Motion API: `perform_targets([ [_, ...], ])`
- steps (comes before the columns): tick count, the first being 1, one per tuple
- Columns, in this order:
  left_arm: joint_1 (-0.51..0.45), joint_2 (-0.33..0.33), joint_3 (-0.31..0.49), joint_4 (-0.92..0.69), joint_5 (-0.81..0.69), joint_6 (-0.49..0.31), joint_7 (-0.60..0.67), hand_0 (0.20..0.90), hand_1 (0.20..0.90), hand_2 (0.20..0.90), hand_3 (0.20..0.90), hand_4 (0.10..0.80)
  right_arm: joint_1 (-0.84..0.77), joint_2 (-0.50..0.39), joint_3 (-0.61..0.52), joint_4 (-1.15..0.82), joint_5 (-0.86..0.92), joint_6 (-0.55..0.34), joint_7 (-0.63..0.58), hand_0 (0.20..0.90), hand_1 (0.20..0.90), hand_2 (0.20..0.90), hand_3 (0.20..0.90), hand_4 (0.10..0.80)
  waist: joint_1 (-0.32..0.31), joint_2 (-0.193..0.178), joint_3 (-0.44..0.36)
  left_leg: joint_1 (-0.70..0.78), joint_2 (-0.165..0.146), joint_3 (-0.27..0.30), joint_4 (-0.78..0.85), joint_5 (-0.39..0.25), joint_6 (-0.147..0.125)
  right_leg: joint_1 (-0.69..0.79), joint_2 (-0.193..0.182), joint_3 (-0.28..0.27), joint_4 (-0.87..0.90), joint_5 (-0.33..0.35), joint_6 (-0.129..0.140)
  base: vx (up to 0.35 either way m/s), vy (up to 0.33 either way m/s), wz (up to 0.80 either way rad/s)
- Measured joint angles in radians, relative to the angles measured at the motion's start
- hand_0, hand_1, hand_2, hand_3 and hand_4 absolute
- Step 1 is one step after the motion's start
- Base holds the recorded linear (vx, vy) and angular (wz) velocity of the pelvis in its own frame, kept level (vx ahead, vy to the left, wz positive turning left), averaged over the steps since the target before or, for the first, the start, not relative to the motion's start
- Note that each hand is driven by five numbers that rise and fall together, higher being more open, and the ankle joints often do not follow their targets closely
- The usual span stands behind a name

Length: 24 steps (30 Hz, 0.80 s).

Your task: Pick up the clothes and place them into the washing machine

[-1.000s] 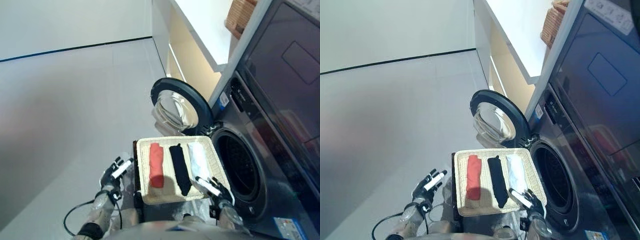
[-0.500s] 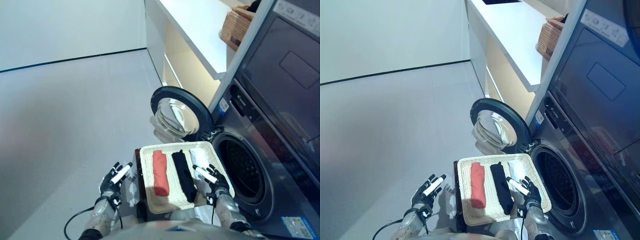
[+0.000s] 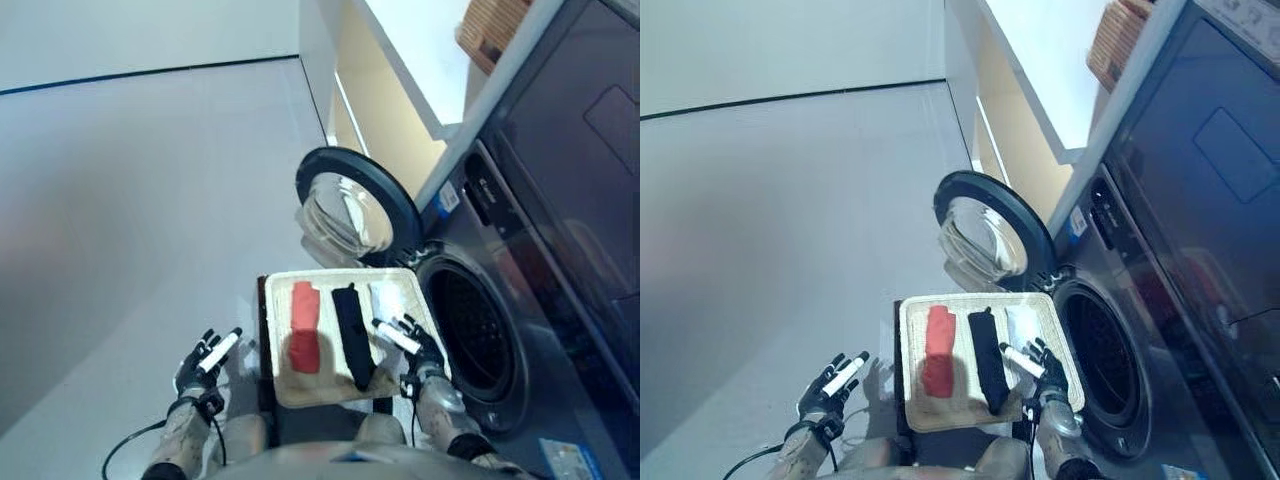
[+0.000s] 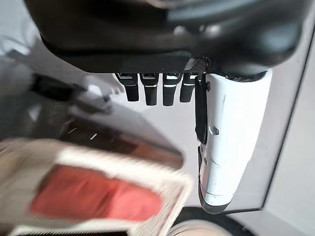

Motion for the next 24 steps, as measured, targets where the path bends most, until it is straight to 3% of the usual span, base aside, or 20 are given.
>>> perform_targets([
  [3,-0.018,-0.028,-0.014,-0.025,-0.003,-0.001,0.000,0.900,0.900,0.900,0.900,0.800,-0.003,-0.047,-0.002,-0.007,-0.005,-0.003,-0.033,0.900,0.900,0.900,0.900,0.800,-0.012,0.029,0.003,-0.063,0.040,-0.038,0.033,-0.001,-0.021,-0.014,0.034,-0.051,0.001,-0.005,-0.020,-0.194,-0.112,0.37],
  [5,-0.062,-0.032,-0.036,-0.061,-0.006,-0.005,0.000,0.900,0.900,0.900,0.900,0.800,-0.011,-0.087,-0.016,-0.046,-0.034,-0.002,-0.067,0.900,0.900,0.900,0.900,0.800,-0.035,0.053,0.016,-0.135,0.063,-0.023,0.043,0.015,-0.018,-0.057,0.039,-0.104,0.016,-0.011,-0.033,-0.029,-0.032,0.57],
  [12,-0.123,-0.008,-0.038,-0.104,-0.005,-0.015,0.035,0.900,0.900,0.900,0.900,0.800,-0.194,-0.109,0.040,-0.014,-0.233,0.013,-0.142,0.900,0.900,0.900,0.900,0.800,-0.021,0.063,0.082,-0.176,0.057,-0.003,0.063,0.017,-0.017,-0.142,0.031,-0.049,0.049,-0.009,-0.031,-0.070,-0.022,-0.13],
  [18,-0.190,-0.011,-0.049,-0.120,-0.005,-0.020,0.038,0.900,0.900,0.900,0.900,0.800,-0.434,-0.126,0.060,0.246,-0.272,0.041,-0.158,0.900,0.900,0.900,0.900,0.800,0.023,0.079,0.164,-0.257,0.050,-0.021,0.109,0.013,-0.009,-0.212,0.022,-0.050,0.090,-0.003,-0.030,-0.080,0.050,0.03],
  [24,-0.175,0.023,-0.109,-0.189,-0.003,-0.020,0.023,0.900,0.900,0.900,0.900,0.800,-0.530,-0.157,0.061,0.445,-0.295,0.072,-0.165,0.900,0.900,0.900,0.900,0.800,0.056,0.104,0.200,-0.308,0.021,-0.028,0.163,-0.011,0.013,-0.248,-0.011,-0.049,0.123,-0.013,-0.020,-0.055,0.053,0.10],
])
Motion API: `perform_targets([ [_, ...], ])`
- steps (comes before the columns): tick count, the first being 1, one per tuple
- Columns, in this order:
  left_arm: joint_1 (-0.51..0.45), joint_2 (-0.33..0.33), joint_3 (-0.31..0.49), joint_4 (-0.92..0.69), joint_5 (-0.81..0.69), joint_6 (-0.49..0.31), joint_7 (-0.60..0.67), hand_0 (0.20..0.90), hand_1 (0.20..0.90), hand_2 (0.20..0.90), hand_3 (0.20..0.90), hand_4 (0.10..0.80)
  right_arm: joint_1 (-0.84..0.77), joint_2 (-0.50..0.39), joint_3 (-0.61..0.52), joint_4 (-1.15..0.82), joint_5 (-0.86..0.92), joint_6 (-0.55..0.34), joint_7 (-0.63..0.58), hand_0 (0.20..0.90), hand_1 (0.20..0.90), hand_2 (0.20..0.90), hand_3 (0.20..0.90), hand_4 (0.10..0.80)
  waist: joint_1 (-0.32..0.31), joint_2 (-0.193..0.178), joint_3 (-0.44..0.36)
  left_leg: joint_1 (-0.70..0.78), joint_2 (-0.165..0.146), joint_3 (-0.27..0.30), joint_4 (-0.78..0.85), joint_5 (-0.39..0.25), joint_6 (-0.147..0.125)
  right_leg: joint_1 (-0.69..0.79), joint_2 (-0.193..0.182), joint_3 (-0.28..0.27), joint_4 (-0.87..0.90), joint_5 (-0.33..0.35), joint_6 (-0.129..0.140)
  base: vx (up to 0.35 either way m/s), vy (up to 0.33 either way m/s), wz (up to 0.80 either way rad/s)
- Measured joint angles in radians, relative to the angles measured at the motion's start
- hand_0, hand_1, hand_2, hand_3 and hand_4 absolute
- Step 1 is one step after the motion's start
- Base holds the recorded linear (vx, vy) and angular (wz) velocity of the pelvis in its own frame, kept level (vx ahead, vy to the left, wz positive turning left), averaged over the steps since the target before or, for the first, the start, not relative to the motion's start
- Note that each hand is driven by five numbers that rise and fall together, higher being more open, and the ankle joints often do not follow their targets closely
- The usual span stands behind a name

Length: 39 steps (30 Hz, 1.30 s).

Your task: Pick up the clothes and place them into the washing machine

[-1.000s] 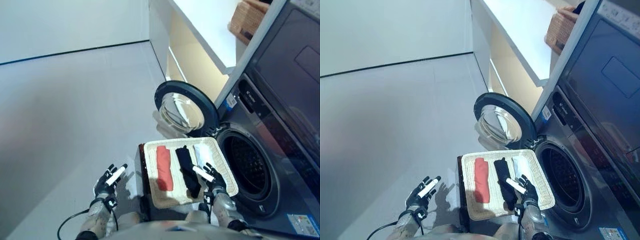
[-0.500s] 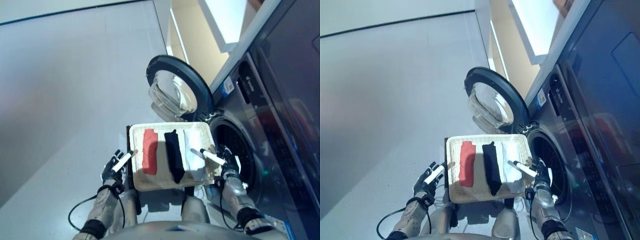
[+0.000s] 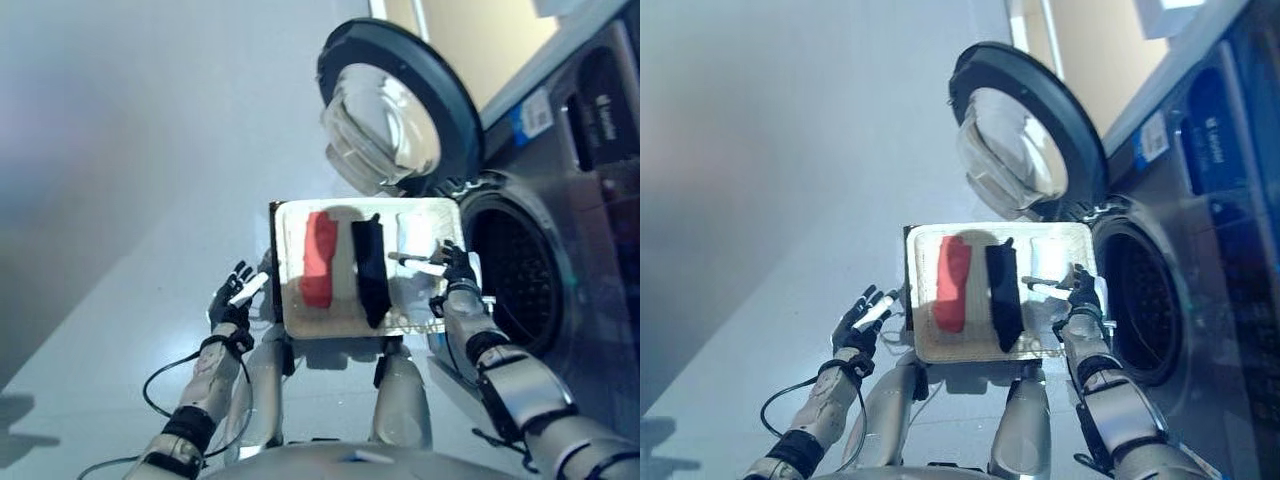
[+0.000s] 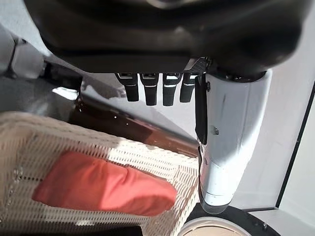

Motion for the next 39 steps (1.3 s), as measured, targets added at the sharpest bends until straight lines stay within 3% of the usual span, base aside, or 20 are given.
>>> perform_targets([
  [11,-0.004,0.017,-0.023,-0.033,0.003,-0.013,-0.007,0.900,0.900,0.900,0.900,0.800,-0.067,-0.020,0.006,0.069,-0.070,0.018,-0.022,0.900,0.900,0.900,0.900,0.800,0.009,0.019,0.024,-0.148,-0.020,-0.003,0.169,-0.058,0.030,-0.130,-0.035,0.031,0.133,-0.036,0.011,-0.052,0.036,0.03],
  [19,0.010,0.046,-0.051,-0.123,0.003,-0.012,-0.029,0.900,0.900,0.900,0.900,0.800,-0.116,-0.038,0.013,0.166,-0.138,0.089,-0.038,0.900,0.900,0.900,0.900,0.800,0.041,0.031,0.024,-0.256,-0.036,-0.013,0.312,-0.114,0.044,-0.237,-0.063,0.061,0.290,-0.099,0.013,-0.041,0.015,0.07],
  [28,0.073,0.073,-0.053,-0.208,0.004,0.029,-0.065,0.900,0.900,0.900,0.900,0.800,-0.136,-0.133,0.019,0.240,-0.272,0.175,-0.017,0.900,0.900,0.900,0.900,0.800,0.093,0.069,0.001,-0.365,-0.081,-0.032,0.423,-0.147,0.058,-0.360,-0.115,0.088,0.461,-0.179,0.019,-0.002,0.009,0.15],
  [29,0.078,0.076,-0.053,-0.214,0.004,0.029,-0.066,0.900,0.900,0.900,0.900,0.800,-0.138,-0.147,0.020,0.242,-0.283,0.189,-0.017,0.634,0.634,0.634,0.634,0.610,0.094,0.077,-0.007,-0.378,-0.083,-0.033,0.430,-0.148,0.059,-0.371,-0.118,0.088,0.471,-0.184,0.017,-0.034,0.008,0.16],
  [30,0.083,0.079,-0.053,-0.220,0.004,0.030,-0.066,0.900,0.900,0.900,0.900,0.800,-0.139,-0.152,0.020,0.242,-0.290,0.191,-0.016,0.634,0.634,0.634,0.634,0.610,0.098,0.080,-0.010,-0.384,-0.083,-0.033,0.435,-0.149,0.060,-0.379,-0.119,0.089,0.475,-0.185,0.018,-0.028,0.003,0.06],
  [31,0.095,0.083,-0.052,-0.240,0.004,0.030,-0.067,0.900,0.900,0.900,0.900,0.800,-0.139,-0.169,0.022,0.250,-0.304,0.196,-0.016,0.329,0.329,0.329,0.329,0.392,0.108,0.090,-0.019,-0.401,-0.084,-0.032,0.448,-0.154,0.061,-0.398,-0.120,0.095,0.490,-0.190,0.017,-0.037,-0.003,0.00],
  [32,0.100,0.083,-0.053,-0.256,0.004,0.030,-0.071,0.900,0.900,0.900,0.900,0.800,-0.139,-0.189,0.023,0.259,-0.316,0.205,-0.016,0.260,0.260,0.260,0.260,0.343,0.113,0.094,-0.024,-0.412,-0.085,-0.029,0.457,-0.156,0.063,-0.411,-0.123,0.100,0.502,-0.194,0.019,0.000,0.000,0.00],
  [33,0.105,0.083,-0.053,-0.266,0.004,0.031,-0.072,0.900,0.900,0.900,0.900,0.800,-0.139,-0.203,0.027,0.262,-0.325,0.212,-0.016,0.200,0.200,0.200,0.200,0.300,0.120,0.101,-0.029,-0.419,-0.089,-0.029,0.459,-0.156,0.063,-0.421,-0.127,0.103,0.513,-0.197,0.019,-0.012,0.004,0.12],
  [39,0.119,0.082,-0.054,-0.278,0.003,0.031,-0.074,0.900,0.900,0.900,0.900,0.800,-0.124,-0.253,0.026,0.264,-0.354,0.231,0.010,0.200,0.200,0.200,0.200,0.300,0.119,0.119,-0.058,-0.450,-0.101,-0.035,0.514,-0.175,0.061,-0.462,-0.141,0.126,0.604,-0.247,0.023,0.004,-0.014,0.10],
])
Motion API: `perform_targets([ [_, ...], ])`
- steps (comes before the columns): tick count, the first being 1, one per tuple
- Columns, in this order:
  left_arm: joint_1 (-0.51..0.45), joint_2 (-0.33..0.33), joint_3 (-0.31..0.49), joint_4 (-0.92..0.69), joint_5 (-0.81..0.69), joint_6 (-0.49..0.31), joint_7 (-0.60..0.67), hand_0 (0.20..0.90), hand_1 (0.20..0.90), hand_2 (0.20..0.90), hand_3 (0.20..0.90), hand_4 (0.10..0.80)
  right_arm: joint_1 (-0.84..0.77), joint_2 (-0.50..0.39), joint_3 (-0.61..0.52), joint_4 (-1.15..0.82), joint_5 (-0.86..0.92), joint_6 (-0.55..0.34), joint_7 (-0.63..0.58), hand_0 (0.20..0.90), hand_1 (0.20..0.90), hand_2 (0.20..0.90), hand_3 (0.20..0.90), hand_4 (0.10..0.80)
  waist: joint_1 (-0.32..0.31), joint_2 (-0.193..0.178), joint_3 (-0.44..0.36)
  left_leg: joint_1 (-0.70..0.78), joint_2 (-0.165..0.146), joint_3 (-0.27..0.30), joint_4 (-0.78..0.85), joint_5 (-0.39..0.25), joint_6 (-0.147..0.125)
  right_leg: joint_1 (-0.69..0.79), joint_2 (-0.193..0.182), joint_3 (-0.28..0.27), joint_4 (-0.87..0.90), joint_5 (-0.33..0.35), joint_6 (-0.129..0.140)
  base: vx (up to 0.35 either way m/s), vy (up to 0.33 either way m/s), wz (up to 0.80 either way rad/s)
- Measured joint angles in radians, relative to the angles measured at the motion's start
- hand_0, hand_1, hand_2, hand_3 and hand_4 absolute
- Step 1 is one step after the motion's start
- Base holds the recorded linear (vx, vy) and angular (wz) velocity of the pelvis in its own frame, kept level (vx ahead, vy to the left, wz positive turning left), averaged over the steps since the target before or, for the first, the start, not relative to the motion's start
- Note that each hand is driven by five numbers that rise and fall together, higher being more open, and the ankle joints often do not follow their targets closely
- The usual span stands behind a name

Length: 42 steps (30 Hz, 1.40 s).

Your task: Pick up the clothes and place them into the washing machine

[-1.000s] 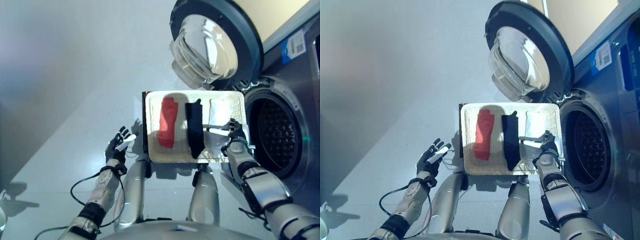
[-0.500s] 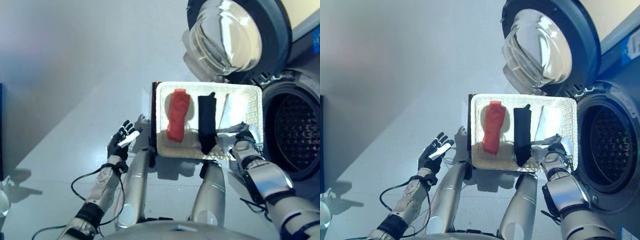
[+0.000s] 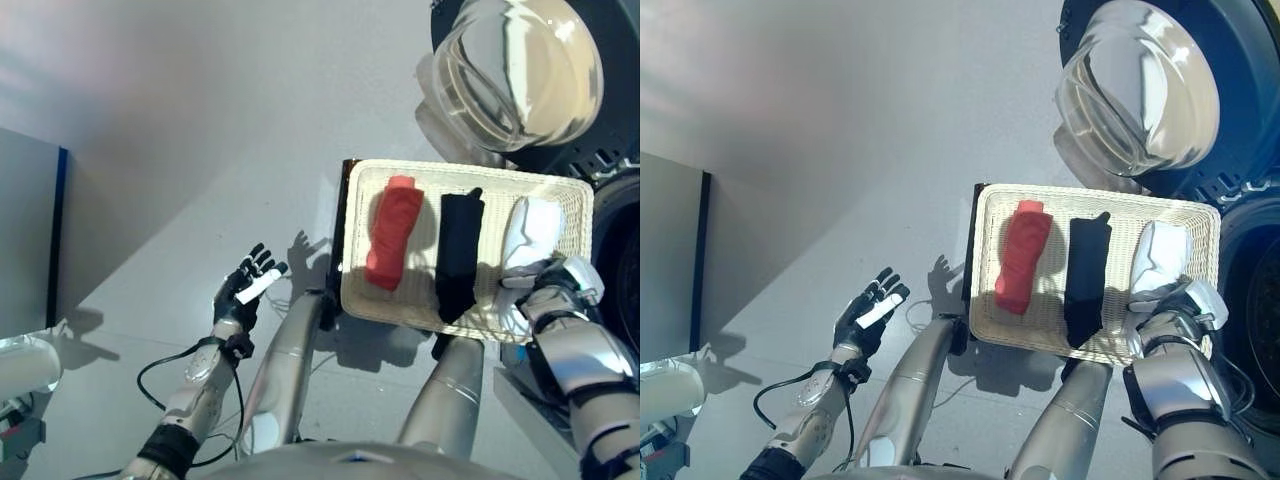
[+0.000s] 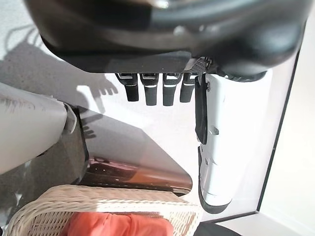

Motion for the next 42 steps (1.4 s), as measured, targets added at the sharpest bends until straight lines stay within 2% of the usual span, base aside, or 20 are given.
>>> perform_targets([
  [7,0.016,-0.004,-0.005,-0.004,-0.005,0.003,0.001,0.900,0.900,0.900,0.900,0.800,0.005,0.000,-0.030,-0.006,0.013,-0.003,0.040,0.200,0.200,0.200,0.200,0.300,-0.005,0.010,-0.021,-0.017,0.004,-0.001,0.010,-0.001,-0.001,-0.033,0.006,0.014,0.030,-0.007,0.004,0.000,0.000,0.00],
  [12,0.011,-0.006,-0.005,0.003,-0.016,0.006,0.009,0.900,0.900,0.900,0.900,0.800,0.032,0.024,-0.073,-0.051,0.113,-0.030,0.030,0.200,0.200,0.200,0.200,0.300,-0.015,0.004,-0.032,-0.029,0.020,0.001,0.035,-0.008,-0.005,-0.043,0.024,0.023,0.032,-0.007,0.003,0.025,-0.017,-0.10],
  [18,0.011,-0.011,0.016,0.008,-0.026,-0.007,0.049,0.900,0.900,0.900,0.900,0.800,0.124,0.147,-0.240,-0.237,0.486,-0.159,0.010,0.200,0.200,0.200,0.200,0.300,-0.094,-0.042,-0.033,-0.027,0.043,0.012,0.049,-0.020,-0.004,-0.047,0.054,0.045,0.020,0.000,0.001,-0.015,-0.013,-0.16],
  [19,0.009,-0.013,0.017,0.007,-0.028,-0.008,0.051,0.900,0.900,0.900,0.900,0.800,0.134,0.156,-0.259,-0.256,0.524,-0.175,0.008,0.200,0.200,0.200,0.200,0.300,-0.098,-0.045,-0.032,-0.026,0.047,0.012,0.047,-0.035,-0.008,-0.046,0.059,0.042,0.016,-0.002,0.004,0.111,-0.026,-0.16],
  [21,0.012,-0.025,0.030,0.016,-0.043,-0.021,0.058,0.900,0.900,0.900,0.900,0.800,0.179,0.203,-0.326,-0.328,0.692,-0.239,-0.001,0.200,0.200,0.200,0.200,0.300,-0.110,-0.055,-0.031,-0.026,0.057,0.014,0.045,-0.025,-0.008,-0.047,0.074,0.054,-0.002,0.010,-0.004,0.026,-0.020,-0.20],
  [25,0.009,-0.050,0.073,0.038,-0.065,-0.038,0.083,0.900,0.900,0.900,0.900,0.800,0.207,0.303,-0.475,-0.453,0.980,-0.348,0.001,0.200,0.200,0.200,0.200,0.300,-0.129,-0.068,-0.027,-0.014,0.069,0.024,0.037,-0.037,-0.007,-0.042,0.082,0.060,-0.014,0.012,-0.001,-0.014,-0.018,-0.11],
  [28,0.012,-0.056,0.084,0.052,-0.082,-0.047,0.102,0.900,0.900,0.900,0.900,0.800,0.202,0.346,-0.523,-0.540,1.140,-0.428,-0.009,0.200,0.200,0.200,0.200,0.300,-0.142,-0.070,-0.026,-0.008,0.071,0.029,0.036,-0.035,-0.010,-0.041,0.082,0.064,-0.015,0.012,-0.001,0.025,-0.012,-0.08],
  [32,0.012,-0.061,0.086,0.053,-0.101,-0.048,0.119,0.900,0.900,0.900,0.900,0.800,0.186,0.345,-0.596,-0.638,1.209,-0.525,-0.065,0.200,0.200,0.200,0.200,0.300,-0.147,-0.077,-0.021,-0.005,0.072,0.033,0.034,-0.036,-0.010,-0.040,0.082,0.064,-0.019,0.012,-0.001,0.000,0.000,0.00],
  [36,0.013,-0.059,0.085,0.053,-0.101,-0.048,0.119,0.900,0.900,0.900,0.900,0.800,0.128,0.297,-0.676,-0.610,1.232,-0.569,-0.127,0.200,0.200,0.200,0.200,0.300,-0.146,-0.083,-0.011,0.013,0.073,0.035,0.026,-0.035,-0.010,-0.023,0.081,0.065,-0.027,0.012,0.000,0.000,0.000,0.00],
  [42,0.026,-0.037,0.073,0.054,-0.101,-0.045,0.110,0.900,0.900,0.900,0.900,0.800,0.005,0.097,-0.770,-0.358,1.350,-0.563,-0.157,0.200,0.200,0.200,0.200,0.300,-0.126,-0.081,-0.012,0.030,0.069,0.042,0.002,-0.032,-0.008,-0.008,0.079,0.064,-0.053,0.018,-0.004,0.000,0.000,0.00],
])
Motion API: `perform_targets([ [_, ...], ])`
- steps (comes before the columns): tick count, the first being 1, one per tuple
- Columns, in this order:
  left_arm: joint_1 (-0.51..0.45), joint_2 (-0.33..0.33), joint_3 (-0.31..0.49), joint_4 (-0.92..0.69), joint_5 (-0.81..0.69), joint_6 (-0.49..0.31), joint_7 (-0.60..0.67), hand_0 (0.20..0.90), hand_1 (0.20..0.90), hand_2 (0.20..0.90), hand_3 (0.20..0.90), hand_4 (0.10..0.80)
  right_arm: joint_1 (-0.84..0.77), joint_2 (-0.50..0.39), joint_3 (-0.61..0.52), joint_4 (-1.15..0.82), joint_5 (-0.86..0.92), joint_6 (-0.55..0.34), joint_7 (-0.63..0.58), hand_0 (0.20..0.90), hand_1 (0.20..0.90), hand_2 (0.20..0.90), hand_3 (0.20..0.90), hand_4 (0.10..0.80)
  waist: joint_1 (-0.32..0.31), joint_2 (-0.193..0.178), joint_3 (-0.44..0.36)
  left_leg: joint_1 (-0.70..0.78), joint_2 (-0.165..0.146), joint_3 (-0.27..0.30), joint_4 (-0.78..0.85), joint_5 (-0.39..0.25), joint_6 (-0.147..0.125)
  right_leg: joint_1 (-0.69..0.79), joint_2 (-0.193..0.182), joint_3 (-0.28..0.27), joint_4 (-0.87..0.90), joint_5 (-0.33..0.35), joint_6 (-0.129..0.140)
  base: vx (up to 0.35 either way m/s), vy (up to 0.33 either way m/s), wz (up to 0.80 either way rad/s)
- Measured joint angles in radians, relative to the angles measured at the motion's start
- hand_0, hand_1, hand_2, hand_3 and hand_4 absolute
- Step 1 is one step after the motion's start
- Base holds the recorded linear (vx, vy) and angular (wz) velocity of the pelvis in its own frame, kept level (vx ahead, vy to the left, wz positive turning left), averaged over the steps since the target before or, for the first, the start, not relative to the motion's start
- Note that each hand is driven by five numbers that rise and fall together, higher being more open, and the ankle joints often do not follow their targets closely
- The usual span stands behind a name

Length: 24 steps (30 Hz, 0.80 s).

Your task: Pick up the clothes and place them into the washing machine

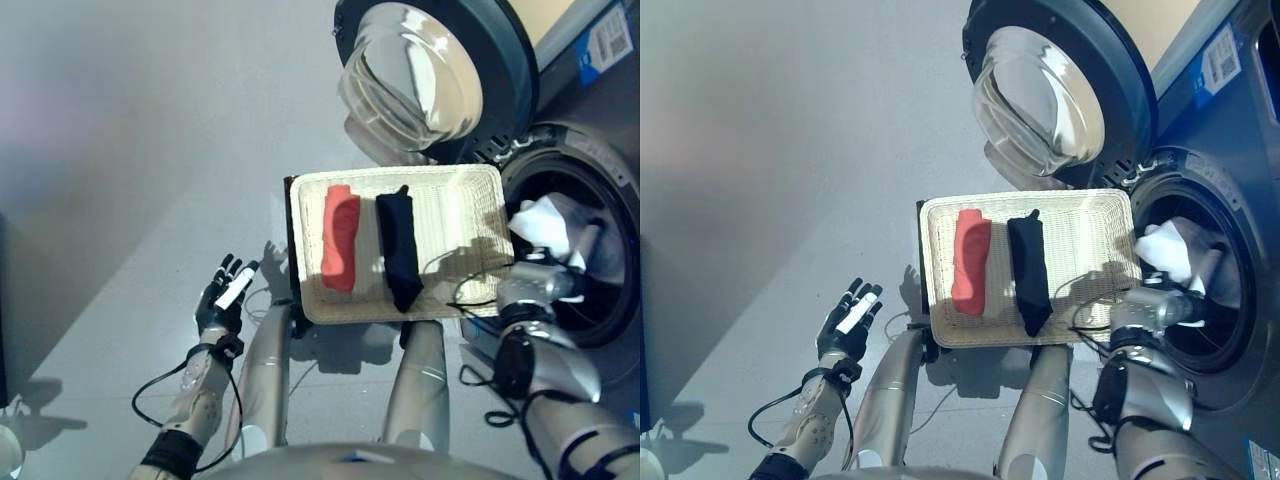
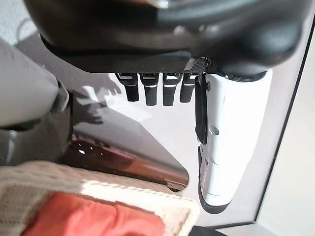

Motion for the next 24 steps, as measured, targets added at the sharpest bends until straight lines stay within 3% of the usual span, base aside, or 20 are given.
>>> perform_targets([
  [4,0.006,0.011,-0.002,-0.001,-0.001,0.003,-0.019,0.900,0.900,0.900,0.900,0.800,-0.012,-0.120,-0.082,0.142,0.117,0.024,0.001,0.200,0.200,0.200,0.200,0.300,0.021,0.002,-0.001,0.001,-0.001,0.008,-0.006,-0.002,0.003,-0.002,-0.004,0.000,-0.005,0.000,0.000,0.000,0.000,0.00],
  [14,0.025,0.056,-0.071,-0.056,-0.016,0.035,-0.045,0.900,0.900,0.900,0.900,0.800,-0.043,-0.238,-0.144,0.183,0.186,0.065,-0.086,0.200,0.200,0.200,0.200,0.300,0.039,0.052,-0.016,-0.005,-0.013,0.015,0.002,-0.013,0.009,-0.011,-0.013,0.015,-0.008,0.000,0.001,0.000,0.000,0.00],
  [15,0.029,0.056,-0.073,-0.059,-0.023,0.037,-0.044,0.900,0.900,0.900,0.900,0.800,-0.044,-0.241,-0.137,0.183,0.186,0.065,-0.085,0.705,0.705,0.705,0.705,0.661,0.039,0.052,-0.016,-0.008,-0.014,0.020,0.004,-0.016,0.012,-0.017,-0.014,0.021,-0.008,0.000,0.001,-0.003,-0.003,-0.05],
  [16,0.030,0.057,-0.073,-0.059,-0.026,0.039,-0.044,0.900,0.900,0.900,0.900,0.800,-0.044,-0.244,-0.129,0.183,0.186,0.065,-0.084,0.900,0.900,0.900,0.900,0.800,0.039,0.052,-0.017,-0.012,-0.014,0.023,0.006,-0.018,0.014,-0.021,-0.014,0.025,-0.009,0.000,0.001,-0.006,-0.003,-0.05],
  [24,0.025,0.057,-0.075,-0.059,-0.026,0.039,-0.049,0.900,0.900,0.900,0.900,0.800,-0.043,-0.244,-0.086,0.184,0.185,0.088,-0.025,0.900,0.900,0.900,0.900,0.800,0.032,0.053,-0.020,-0.022,-0.014,0.025,0.011,-0.022,0.019,-0.016,-0.016,0.012,-0.022,0.012,0.022,0.001,0.002,0.01],
])
